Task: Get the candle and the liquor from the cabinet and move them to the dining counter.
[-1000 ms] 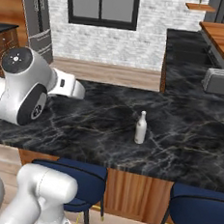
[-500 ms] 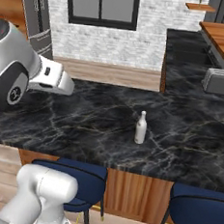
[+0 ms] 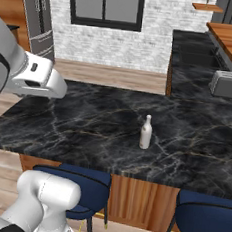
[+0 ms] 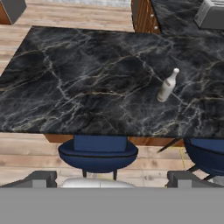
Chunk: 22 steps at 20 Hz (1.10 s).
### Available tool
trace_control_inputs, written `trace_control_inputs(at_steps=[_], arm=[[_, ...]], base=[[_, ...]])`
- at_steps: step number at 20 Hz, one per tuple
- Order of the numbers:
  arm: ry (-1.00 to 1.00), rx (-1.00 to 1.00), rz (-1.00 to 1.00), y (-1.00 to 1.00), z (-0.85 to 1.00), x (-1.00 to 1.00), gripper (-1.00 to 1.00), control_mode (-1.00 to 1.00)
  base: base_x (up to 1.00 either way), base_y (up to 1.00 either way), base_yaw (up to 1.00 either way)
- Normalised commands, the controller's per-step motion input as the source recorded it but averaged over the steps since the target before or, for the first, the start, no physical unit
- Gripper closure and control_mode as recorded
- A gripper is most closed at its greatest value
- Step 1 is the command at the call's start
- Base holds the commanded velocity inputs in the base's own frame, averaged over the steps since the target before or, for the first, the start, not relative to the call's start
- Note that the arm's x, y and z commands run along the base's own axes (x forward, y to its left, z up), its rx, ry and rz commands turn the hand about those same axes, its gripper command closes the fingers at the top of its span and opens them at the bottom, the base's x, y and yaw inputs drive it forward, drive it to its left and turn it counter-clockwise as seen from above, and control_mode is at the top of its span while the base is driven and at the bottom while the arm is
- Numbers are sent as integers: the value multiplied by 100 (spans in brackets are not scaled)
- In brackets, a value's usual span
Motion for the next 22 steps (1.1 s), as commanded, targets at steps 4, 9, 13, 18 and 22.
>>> trace_control_inputs(at_steps=[4,9,13,18,22], arm=[[0,0,0,-1,0,-16,-100,-100],[0,0,0,0,-1,-4,-100,-100],[-1,0,0,-2,-13,-6,-100,-100],[0,0,0,0,-1,0,-100,-100],[0,0,0,0,0,0,-100,100]], base=[[0,0,0],[0,0,0],[0,0,0],[0,0,0],[-23,0,0]])
